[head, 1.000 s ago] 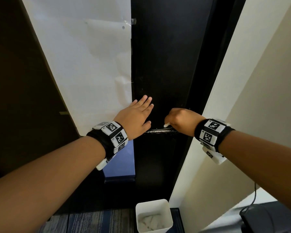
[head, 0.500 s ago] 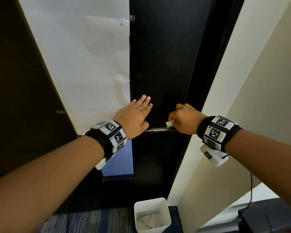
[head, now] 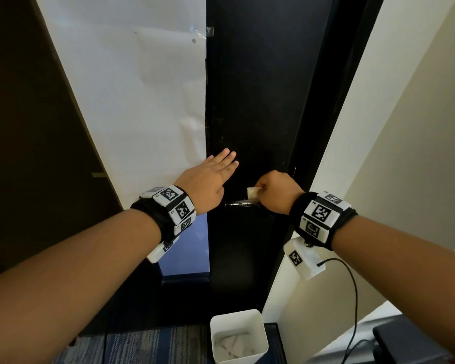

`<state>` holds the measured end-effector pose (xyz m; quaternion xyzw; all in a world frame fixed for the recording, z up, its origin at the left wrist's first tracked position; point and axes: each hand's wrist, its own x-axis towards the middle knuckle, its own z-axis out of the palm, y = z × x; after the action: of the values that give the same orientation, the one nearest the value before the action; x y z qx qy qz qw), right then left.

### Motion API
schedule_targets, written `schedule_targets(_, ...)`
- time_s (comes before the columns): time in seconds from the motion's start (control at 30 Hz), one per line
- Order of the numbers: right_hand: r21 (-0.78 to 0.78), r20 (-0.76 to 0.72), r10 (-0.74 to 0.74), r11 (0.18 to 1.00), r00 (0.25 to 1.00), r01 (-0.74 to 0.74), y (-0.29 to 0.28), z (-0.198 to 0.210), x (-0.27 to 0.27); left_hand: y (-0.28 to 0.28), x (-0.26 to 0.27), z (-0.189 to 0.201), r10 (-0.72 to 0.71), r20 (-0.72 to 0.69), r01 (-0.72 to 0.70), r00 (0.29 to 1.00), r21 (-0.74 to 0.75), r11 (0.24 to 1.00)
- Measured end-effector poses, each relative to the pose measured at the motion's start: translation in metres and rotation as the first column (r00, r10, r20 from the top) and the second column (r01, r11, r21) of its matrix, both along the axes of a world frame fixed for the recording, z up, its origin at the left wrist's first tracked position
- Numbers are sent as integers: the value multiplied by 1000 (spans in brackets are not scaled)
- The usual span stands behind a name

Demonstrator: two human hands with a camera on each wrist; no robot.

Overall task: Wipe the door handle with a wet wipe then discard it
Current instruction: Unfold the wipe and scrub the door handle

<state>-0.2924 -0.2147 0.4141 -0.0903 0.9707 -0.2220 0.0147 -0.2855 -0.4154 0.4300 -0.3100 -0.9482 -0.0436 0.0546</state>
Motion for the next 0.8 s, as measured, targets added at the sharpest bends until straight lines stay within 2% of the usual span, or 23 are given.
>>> schedule_targets(0.17,7,3,20,1000,1000,-20,-19,2,0,-4,3,3,2,3,-2,1000,7,1000)
schedule_targets(0.4,-61,12,54,997,998,-54,-38,1,-1,-12,6,5,1,40,-3,999,61,998)
schedule_targets(0.63,-94,-28,196,976,980,-197,-54,-2,3,-15,7,8,10,64,-15,998,78,997)
schedule_targets(0.7,-46,-54,271,961,961,-273,-58,-1,8,-15,8,8,11,62,-16,998,83,996)
schedule_targets(0.8,150,-71,432,896,899,-419,-59,-1,13,-15,9,8,13,63,-19,998,96,995)
